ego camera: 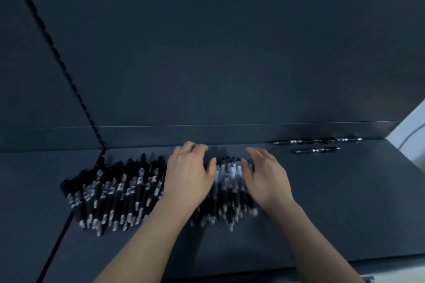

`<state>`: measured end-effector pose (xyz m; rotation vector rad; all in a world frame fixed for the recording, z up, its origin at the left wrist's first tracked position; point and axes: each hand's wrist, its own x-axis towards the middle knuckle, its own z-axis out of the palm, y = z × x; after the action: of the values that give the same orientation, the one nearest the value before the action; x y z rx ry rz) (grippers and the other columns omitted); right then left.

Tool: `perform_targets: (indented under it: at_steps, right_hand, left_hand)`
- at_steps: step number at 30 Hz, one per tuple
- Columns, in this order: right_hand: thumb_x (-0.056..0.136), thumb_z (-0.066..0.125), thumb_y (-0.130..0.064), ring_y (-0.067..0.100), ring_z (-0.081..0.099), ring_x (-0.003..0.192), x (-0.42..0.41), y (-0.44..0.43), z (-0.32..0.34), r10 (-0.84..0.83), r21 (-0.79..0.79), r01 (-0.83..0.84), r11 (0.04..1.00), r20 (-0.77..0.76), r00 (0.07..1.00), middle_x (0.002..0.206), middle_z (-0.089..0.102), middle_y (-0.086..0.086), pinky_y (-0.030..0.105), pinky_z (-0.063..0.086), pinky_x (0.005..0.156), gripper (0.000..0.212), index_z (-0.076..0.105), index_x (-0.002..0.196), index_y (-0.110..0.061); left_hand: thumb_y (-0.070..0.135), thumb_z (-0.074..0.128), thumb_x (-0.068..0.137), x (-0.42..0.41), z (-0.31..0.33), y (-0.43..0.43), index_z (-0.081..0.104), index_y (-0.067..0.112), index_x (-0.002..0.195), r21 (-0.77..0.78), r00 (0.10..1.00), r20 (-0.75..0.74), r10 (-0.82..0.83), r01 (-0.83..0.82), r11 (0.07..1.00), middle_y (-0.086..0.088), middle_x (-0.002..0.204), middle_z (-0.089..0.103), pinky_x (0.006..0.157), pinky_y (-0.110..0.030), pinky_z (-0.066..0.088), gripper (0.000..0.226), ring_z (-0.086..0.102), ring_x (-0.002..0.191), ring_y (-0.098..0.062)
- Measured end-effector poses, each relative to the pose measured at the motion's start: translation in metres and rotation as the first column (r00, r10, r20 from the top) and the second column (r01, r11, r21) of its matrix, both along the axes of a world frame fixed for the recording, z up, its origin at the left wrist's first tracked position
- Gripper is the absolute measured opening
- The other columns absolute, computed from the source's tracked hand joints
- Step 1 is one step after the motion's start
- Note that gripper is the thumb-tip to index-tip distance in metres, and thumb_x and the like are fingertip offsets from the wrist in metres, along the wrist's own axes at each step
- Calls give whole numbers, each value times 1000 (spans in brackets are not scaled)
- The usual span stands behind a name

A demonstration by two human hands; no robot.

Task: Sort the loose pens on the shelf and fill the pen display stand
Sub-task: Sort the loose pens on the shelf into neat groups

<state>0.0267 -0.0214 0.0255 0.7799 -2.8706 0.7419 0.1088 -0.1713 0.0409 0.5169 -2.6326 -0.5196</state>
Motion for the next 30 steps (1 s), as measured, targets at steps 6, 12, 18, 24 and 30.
perform_targets:
  at_steps: [6,12,18,24,30]
  right_hand:
    - [100,43,-28,22,50,121,-60,78,-8,-83,63,81,995,23,996,132,56,4,29,40,93,38,52,131,-8]
    - [101,37,-20,21,48,117,-133,143,-25,-104,173,97,980,32,994,128,55,1,25,36,88,28,56,118,-9]
    - [102,32,-14,18,20,145,-184,177,-41,36,254,-69,965,133,990,156,29,2,23,13,116,46,31,148,-13]
    - [97,37,-5,19,39,131,-207,197,-48,59,139,-71,988,89,994,140,50,-1,25,31,104,42,50,137,-14]
    - [92,40,0,24,33,135,-245,218,-50,-1,248,-10,969,45,999,148,39,4,32,29,110,53,39,144,-11]
  left_hand:
    - [38,49,95,-67,-5,71,57,18,125,27,997,40,-71,70,997,2,120,56,95,-30,42,37,49,109,-18]
    - [35,47,97,-135,-19,131,51,18,133,54,986,102,-130,125,991,2,129,54,100,-29,41,40,48,117,-17]
    - [28,44,99,-186,-39,161,45,14,138,31,965,199,-169,167,986,0,141,46,106,-30,36,41,42,127,-19]
    - [29,36,102,-220,-54,171,42,17,139,-42,939,309,-154,175,984,1,140,46,103,-35,36,40,43,125,-22]
    - [33,44,99,-235,-62,174,58,18,116,-101,938,335,-91,132,986,0,121,48,97,-33,38,27,42,108,-20]
